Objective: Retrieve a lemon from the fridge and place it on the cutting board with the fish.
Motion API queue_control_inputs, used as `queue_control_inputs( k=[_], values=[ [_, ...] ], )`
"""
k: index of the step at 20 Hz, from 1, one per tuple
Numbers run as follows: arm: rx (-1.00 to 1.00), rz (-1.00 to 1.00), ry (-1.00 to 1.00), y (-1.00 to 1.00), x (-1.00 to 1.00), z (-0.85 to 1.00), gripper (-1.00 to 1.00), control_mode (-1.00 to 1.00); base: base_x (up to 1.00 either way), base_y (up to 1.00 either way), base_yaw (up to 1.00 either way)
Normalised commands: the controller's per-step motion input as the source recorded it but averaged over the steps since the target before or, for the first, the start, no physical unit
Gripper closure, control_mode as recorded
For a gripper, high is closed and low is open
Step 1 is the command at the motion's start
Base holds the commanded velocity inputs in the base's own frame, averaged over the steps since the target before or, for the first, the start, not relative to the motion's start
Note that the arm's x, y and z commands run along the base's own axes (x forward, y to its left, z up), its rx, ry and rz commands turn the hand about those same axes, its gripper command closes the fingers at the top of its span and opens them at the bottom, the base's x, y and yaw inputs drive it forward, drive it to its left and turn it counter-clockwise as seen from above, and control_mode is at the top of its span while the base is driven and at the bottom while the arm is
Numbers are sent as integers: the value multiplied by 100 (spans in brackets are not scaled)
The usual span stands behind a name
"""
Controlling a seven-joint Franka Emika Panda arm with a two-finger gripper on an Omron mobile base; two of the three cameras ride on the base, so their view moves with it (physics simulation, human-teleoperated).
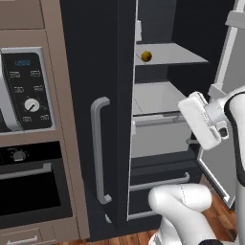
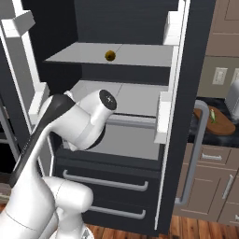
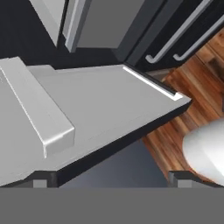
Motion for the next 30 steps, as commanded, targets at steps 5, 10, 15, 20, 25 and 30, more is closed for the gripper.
queue_control_inputs(
  k=[5,10,15,20,25,30],
  values=[
    [6,2,-4,6,23,-40,-100,-100,0,0,0],
    [1,1,0,42,4,-28,-100,-100,0,0,0],
    [0,3,0,45,13,-29,-100,-100,0,0,0],
    [0,9,1,16,17,-37,-100,-100,0,0,0],
    [1,12,0,21,34,-54,-100,-100,0,0,0],
    [2,14,0,19,34,-59,-100,-100,0,0,0]
  ],
)
